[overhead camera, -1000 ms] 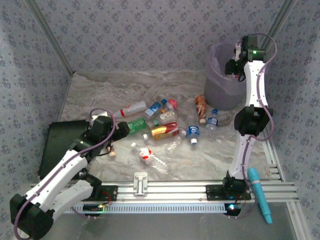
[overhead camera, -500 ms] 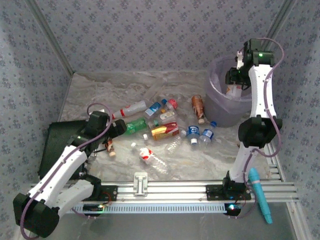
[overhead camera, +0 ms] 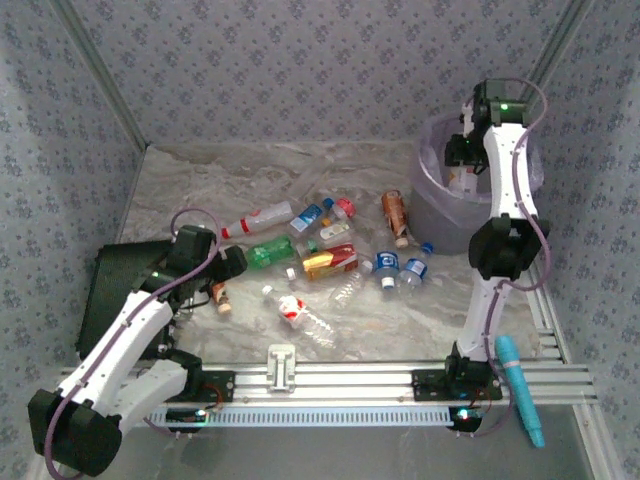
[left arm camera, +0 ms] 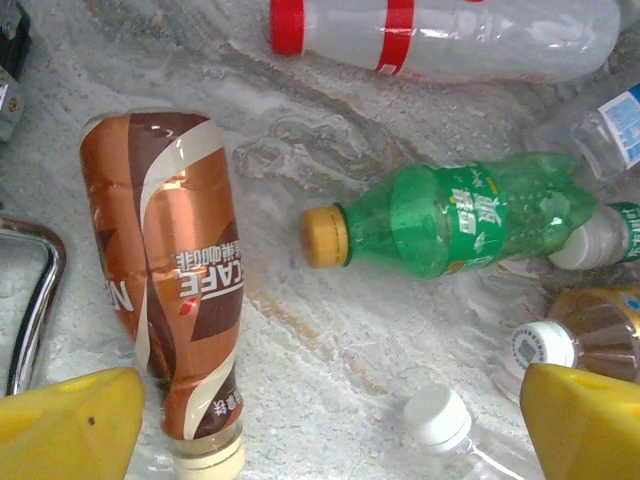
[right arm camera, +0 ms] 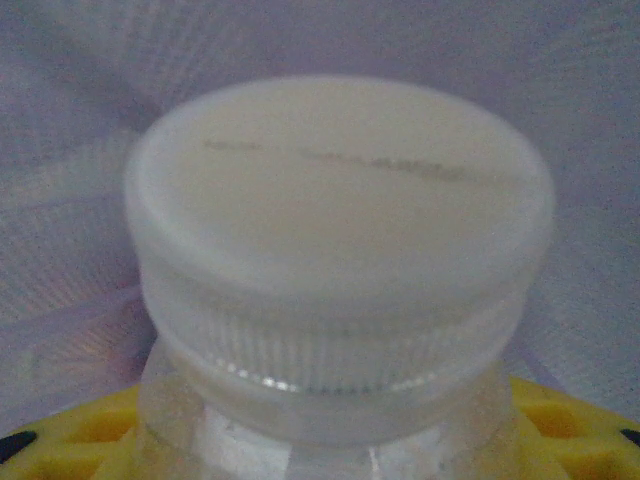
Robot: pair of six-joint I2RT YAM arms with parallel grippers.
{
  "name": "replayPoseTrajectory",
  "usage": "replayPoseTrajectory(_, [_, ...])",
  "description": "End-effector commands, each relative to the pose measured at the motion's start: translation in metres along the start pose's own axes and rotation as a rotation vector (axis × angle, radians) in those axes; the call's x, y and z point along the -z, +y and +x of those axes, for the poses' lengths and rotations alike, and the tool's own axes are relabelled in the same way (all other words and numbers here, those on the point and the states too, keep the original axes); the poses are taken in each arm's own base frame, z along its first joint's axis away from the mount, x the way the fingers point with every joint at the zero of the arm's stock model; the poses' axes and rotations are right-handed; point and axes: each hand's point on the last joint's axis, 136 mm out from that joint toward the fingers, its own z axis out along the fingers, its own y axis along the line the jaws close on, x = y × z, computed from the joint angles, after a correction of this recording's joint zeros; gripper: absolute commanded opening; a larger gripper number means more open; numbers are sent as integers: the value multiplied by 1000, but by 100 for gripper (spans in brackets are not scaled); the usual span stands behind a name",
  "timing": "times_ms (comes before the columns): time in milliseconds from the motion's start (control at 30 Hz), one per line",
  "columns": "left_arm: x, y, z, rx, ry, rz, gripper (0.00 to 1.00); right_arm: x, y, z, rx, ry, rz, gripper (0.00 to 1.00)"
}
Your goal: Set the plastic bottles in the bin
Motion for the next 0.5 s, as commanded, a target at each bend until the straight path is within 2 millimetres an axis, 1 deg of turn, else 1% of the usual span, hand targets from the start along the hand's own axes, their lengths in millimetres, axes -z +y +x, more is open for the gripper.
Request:
replayPoseTrajectory(0, [-2, 19, 12, -8, 31, -65, 96, -20, 8, 10, 49, 58, -18, 54])
replayPoseTrajectory(100, [-6, 24, 19, 4, 49, -78, 96, -37, 10, 22, 53, 113, -25, 56])
replayPoseTrajectory(200, [-9, 29, 25, 13, 63, -92, 96, -50, 12, 28, 53, 127, -28, 63])
replayPoseTrajectory(300, [-12, 33, 30, 23, 73, -100, 96, -55, 14, 30, 50, 132, -39, 73])
replayPoseTrajectory(367, [-14, 36, 34, 33, 79, -100, 96, -56, 14, 31, 48, 137, -40, 77])
replayPoseTrajectory(467, [-17, 41, 38, 47, 87, -106, 96, -50, 12, 30, 42, 125, -39, 80])
